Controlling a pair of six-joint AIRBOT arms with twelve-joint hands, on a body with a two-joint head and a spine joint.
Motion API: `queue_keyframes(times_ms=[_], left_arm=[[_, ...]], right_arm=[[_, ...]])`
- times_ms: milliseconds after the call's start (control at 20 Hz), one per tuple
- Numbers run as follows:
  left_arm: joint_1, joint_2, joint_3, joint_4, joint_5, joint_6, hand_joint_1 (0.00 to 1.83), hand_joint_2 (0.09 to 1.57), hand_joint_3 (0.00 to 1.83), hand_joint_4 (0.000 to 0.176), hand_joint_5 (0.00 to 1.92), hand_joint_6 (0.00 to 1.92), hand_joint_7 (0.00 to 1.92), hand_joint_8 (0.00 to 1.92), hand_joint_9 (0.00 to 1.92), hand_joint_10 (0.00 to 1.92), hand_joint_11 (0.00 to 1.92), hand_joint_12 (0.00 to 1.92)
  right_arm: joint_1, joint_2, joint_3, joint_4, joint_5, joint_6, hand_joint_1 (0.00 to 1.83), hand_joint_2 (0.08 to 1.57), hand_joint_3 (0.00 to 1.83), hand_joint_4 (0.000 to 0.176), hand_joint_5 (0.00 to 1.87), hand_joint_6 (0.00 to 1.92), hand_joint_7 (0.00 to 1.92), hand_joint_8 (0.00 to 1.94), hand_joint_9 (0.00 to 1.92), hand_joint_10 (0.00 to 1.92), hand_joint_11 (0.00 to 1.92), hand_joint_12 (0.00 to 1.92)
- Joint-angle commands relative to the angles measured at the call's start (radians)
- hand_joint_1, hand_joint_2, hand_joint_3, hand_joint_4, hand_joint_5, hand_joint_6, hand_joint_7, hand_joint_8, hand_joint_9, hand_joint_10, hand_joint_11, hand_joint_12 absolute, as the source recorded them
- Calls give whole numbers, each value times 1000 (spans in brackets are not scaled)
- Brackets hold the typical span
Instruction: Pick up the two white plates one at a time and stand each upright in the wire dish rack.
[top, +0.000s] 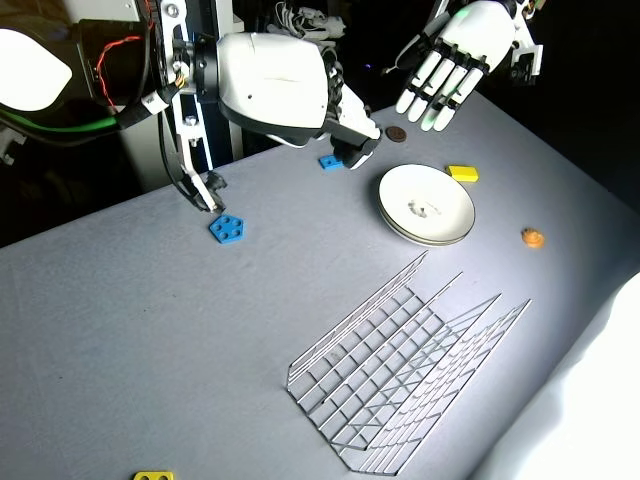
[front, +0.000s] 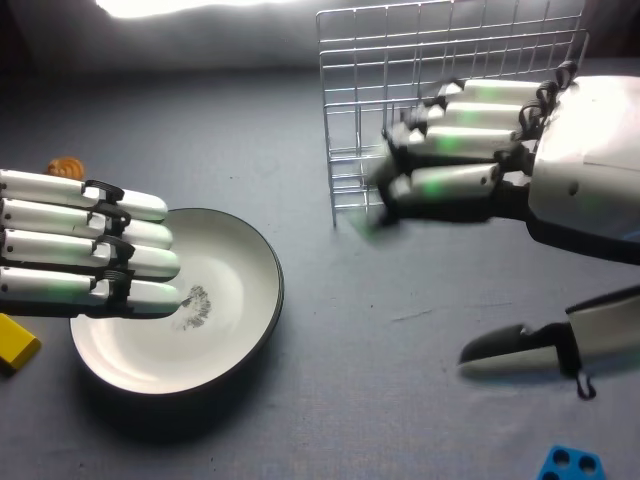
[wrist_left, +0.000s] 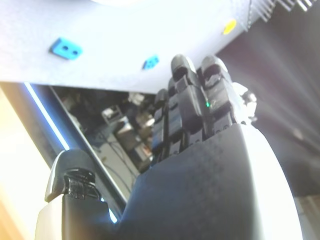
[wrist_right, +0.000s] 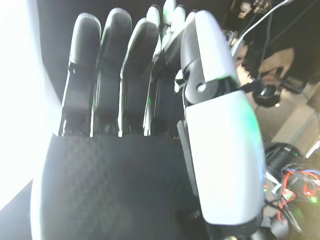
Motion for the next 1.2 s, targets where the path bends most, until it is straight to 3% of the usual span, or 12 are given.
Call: queue_keyframes(times_ms=[0, 300, 600, 650, 700, 850, 900, 1000, 1150], left_arm=[[-10, 2, 1, -81, -61, -6, 0, 954, 36, 0, 0, 0, 0, 0, 0, 0, 0, 0], [-11, 1, 3, -62, -95, -13, 0, 969, 33, 0, 0, 0, 0, 0, 0, 0, 0, 0], [-54, -50, 85, 93, -111, -117, 0, 966, 25, 0, 0, 0, 0, 0, 0, 0, 0, 0], [-107, -72, 120, 152, -110, -211, 0, 963, 22, 0, 0, 0, 0, 0, 0, 0, 0, 0], [-186, -79, 141, 223, -96, -251, 0, 967, 23, 0, 0, 0, 0, 0, 0, 0, 0, 0], [-294, -77, 153, 285, -97, -254, 0, 968, 22, 0, 0, 0, 0, 0, 0, 0, 0, 0], [-377, -78, 157, 347, -97, -275, 0, 973, 23, 0, 0, 0, 0, 0, 0, 0, 0, 0], [-409, -78, 156, 362, -97, -275, 0, 966, 18, 0, 0, 0, 0, 0, 0, 0, 0, 0], [-393, -78, 152, 378, -97, -262, 0, 982, 23, 0, 0, 0, 0, 0, 0, 0, 0, 0]], right_arm=[[9, 6, -3, 27, 108, -1, 0, 1006, 20, 0, 0, 0, 0, 0, 0, 0, 0, 0], [4, 6, -3, 27, 98, -10, 0, 1014, 15, 0, 0, 0, 0, 0, 0, 0, 0, 0], [-2, 9, -3, 27, 98, -21, 0, 1024, 16, 0, 0, 0, 0, 0, 0, 0, 0, 0], [-2, 9, -3, 27, 98, -22, 0, 1023, 14, 0, 0, 0, 0, 0, 0, 0, 0, 0], [-2, 9, -3, 27, 98, -22, 0, 1018, 10, 0, 0, 0, 0, 0, 0, 0, 0, 0], [-3, 9, -3, 27, 98, -22, 0, 1017, 9, 0, 0, 0, 0, 0, 0, 0, 0, 0], [-3, 9, -3, 27, 98, -23, 0, 1031, 14, 0, 0, 0, 0, 0, 0, 0, 0, 0], [-3, 9, -3, 27, 98, -24, 0, 1048, 20, 0, 0, 0, 0, 0, 0, 0, 0, 0], [-3, 9, -3, 27, 101, -26, 0, 1056, 20, 0, 0, 0, 0, 0, 0, 0, 0, 0]])
